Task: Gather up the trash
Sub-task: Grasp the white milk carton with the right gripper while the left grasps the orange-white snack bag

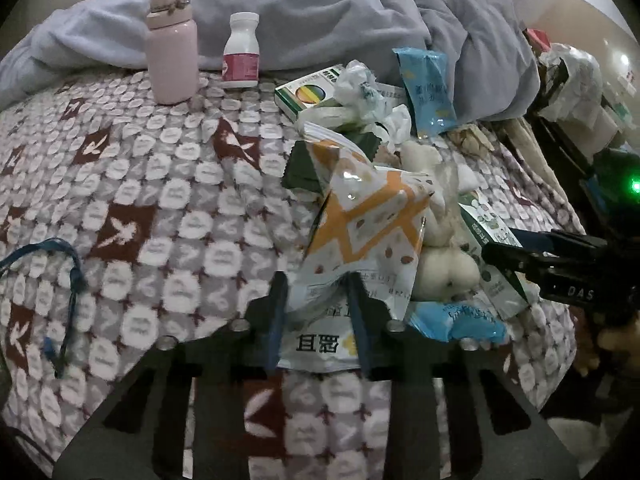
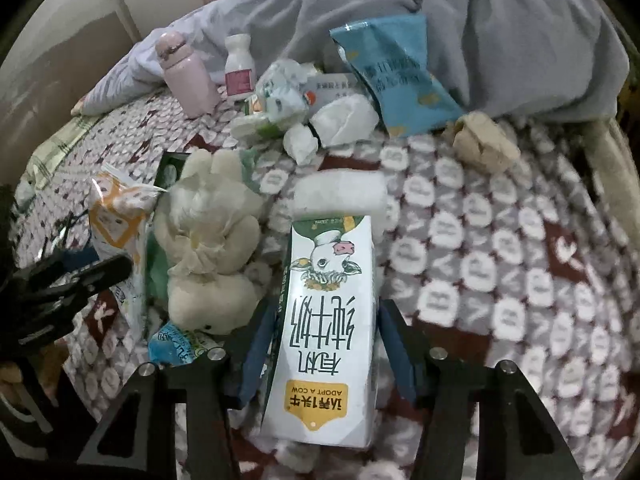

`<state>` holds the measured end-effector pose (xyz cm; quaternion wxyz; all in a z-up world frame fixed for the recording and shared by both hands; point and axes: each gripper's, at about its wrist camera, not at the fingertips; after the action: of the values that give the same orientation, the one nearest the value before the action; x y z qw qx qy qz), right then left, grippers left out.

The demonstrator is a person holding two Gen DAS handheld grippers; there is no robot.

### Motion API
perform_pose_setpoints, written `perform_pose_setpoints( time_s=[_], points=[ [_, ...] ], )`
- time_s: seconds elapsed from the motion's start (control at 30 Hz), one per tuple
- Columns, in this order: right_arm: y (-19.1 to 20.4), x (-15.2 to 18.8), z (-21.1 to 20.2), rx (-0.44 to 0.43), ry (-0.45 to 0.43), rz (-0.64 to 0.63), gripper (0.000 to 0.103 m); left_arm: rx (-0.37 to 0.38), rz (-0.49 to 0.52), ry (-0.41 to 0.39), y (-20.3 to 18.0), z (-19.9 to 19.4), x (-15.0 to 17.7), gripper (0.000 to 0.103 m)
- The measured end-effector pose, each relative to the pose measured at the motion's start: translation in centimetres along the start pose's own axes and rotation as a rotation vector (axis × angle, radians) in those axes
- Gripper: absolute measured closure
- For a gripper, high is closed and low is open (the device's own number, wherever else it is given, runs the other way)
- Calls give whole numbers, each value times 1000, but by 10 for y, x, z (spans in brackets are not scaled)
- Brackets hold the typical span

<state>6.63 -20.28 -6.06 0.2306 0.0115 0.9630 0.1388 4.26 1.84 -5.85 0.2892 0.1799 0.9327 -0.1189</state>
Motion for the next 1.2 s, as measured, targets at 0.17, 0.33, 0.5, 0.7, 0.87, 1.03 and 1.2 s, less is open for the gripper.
perform_pose_setpoints(
  time_s=[0.17, 0.33, 0.5, 0.7, 0.87, 1.03, 1.2],
  points=[
    [-9, 4, -21, -42, -33, 14, 52, 25, -2, -53, -6, -33, -8, 95],
    [-24, 3, -57, -67, -102, 43, 52, 38, 37, -99, -28, -62, -27, 100],
    [-54, 4, -96, -61, -167, 83, 52, 27, 96, -149, -57, -78, -51, 100],
    [-82, 7, -109, -82, -168, 140, 52, 37, -86, -105, -22, -75, -36, 98],
    [-71, 12, -97, -111, -135, 125, 52, -31, -272, -115, 19, -72, 3, 35],
    [-52, 14, -86, -122, -102, 84, 51, -53, -328, -42, 31, -41, 26, 35],
    [-39, 17, -82, -116, -82, 39, 51, 41, -374, 11, 32, -7, 35, 36]
  ],
)
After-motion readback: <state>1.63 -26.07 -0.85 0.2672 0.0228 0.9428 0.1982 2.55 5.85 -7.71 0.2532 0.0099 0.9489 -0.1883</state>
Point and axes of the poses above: each gripper's, at about its wrist camera, not at the fingertips, and z roughly the way its jaws point, y to its left, x to its underside, and after that the axes turned 11 degrees about z, right-handed
